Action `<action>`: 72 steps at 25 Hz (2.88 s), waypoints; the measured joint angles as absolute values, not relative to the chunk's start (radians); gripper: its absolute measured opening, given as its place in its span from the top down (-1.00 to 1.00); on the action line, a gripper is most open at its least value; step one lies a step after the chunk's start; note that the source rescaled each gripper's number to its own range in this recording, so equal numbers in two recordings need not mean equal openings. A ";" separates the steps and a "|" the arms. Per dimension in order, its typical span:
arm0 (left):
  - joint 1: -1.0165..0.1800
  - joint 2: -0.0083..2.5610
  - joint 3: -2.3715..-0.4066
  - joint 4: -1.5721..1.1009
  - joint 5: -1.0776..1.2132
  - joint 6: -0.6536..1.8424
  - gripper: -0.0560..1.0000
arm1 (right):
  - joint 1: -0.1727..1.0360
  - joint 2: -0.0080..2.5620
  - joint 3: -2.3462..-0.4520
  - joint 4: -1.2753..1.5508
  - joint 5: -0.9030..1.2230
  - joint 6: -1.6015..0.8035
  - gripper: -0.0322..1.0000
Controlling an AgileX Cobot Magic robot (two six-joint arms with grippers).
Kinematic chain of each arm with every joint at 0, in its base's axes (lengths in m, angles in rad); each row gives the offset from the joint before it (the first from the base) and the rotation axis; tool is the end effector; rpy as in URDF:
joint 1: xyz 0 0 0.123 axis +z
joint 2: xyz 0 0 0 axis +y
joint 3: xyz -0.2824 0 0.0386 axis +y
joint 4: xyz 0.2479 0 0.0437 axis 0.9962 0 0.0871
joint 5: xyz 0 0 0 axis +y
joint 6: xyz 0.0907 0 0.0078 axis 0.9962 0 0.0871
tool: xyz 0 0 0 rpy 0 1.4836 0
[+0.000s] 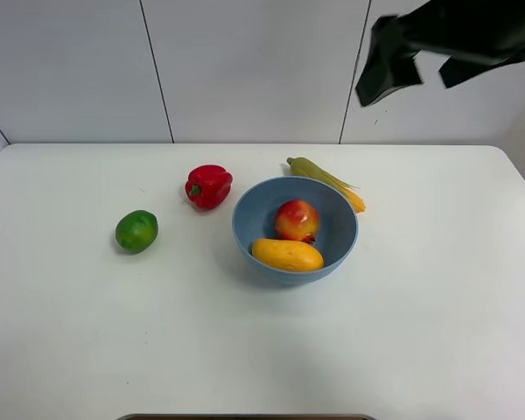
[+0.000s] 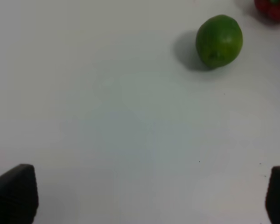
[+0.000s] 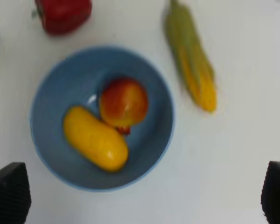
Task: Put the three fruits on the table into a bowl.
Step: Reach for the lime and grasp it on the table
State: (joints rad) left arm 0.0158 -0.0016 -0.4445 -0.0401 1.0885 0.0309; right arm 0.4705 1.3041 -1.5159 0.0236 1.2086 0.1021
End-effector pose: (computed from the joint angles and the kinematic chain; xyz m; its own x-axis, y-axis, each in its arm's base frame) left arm -0.0004 -0.0032 0.2595 -0.5266 0.0040 -0.8501 0.0209 0.9997 -0.0083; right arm 0.2235 0.1159 0.4285 -0.7505 -0.2580 -0.6085 -0.3849 0.9190 0.0850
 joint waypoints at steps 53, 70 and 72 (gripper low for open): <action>0.016 -0.002 -0.445 -0.040 1.089 0.031 -1.00 | -0.026 -0.003 -0.562 -0.052 1.100 0.034 -0.99; 0.016 -0.002 -0.445 -0.040 1.089 0.031 -1.00 | -0.026 -0.003 -0.562 -0.052 1.100 0.033 -0.99; 0.016 -0.002 -0.445 -0.040 1.089 0.031 -1.00 | -0.026 -0.003 -0.562 -0.052 1.100 0.033 -0.99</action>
